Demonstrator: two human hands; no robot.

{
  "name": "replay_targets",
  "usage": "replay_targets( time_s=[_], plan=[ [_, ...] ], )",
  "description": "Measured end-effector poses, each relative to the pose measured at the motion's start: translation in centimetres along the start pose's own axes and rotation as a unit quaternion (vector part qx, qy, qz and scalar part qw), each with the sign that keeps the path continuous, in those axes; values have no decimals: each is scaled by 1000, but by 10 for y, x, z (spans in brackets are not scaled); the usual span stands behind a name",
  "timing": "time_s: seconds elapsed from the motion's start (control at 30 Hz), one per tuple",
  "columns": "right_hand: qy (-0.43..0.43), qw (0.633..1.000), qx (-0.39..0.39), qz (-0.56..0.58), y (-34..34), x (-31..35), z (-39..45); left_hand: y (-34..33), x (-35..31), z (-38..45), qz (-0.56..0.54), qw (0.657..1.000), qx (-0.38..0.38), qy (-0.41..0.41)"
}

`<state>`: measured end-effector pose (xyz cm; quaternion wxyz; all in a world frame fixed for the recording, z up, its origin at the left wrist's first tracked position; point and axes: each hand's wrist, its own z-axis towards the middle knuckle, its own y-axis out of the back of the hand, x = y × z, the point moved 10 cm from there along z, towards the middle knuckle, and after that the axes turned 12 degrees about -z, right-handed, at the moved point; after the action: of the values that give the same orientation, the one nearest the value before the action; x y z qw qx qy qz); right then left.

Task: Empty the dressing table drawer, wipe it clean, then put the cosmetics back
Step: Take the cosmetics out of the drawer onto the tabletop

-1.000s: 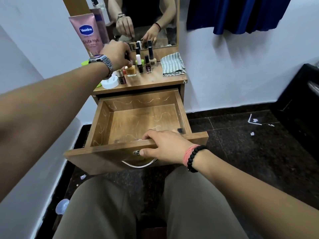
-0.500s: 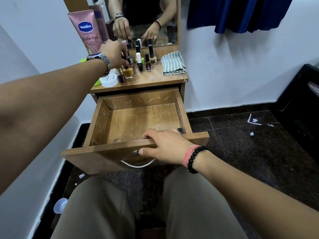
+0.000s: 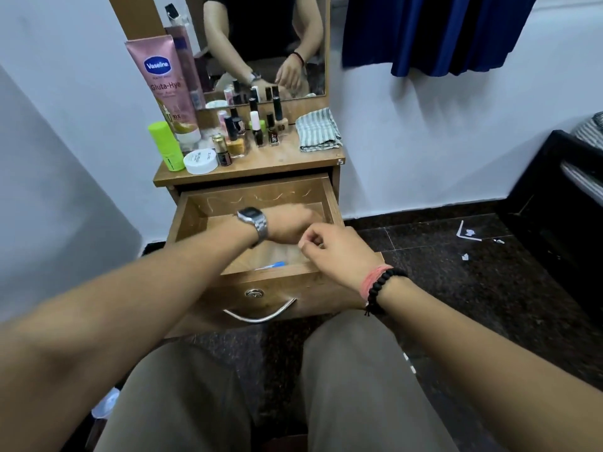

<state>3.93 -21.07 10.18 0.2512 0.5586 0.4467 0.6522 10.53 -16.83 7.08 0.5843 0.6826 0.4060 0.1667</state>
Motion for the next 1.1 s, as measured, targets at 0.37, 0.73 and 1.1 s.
replay_targets(
  time_s=[0.37,0.73,1.1],
  plan=[
    [-29,999,-11,17,7,-21,7,-14,-18,-5,61,995,-51,-58],
    [-37,998,-29,32,10,-25,7,-24,-24,-1,226,972,-13,-58],
    [-42,993,-105,47,24,-37,8,31,13,-50,-37,979,-193,-55]
  ],
)
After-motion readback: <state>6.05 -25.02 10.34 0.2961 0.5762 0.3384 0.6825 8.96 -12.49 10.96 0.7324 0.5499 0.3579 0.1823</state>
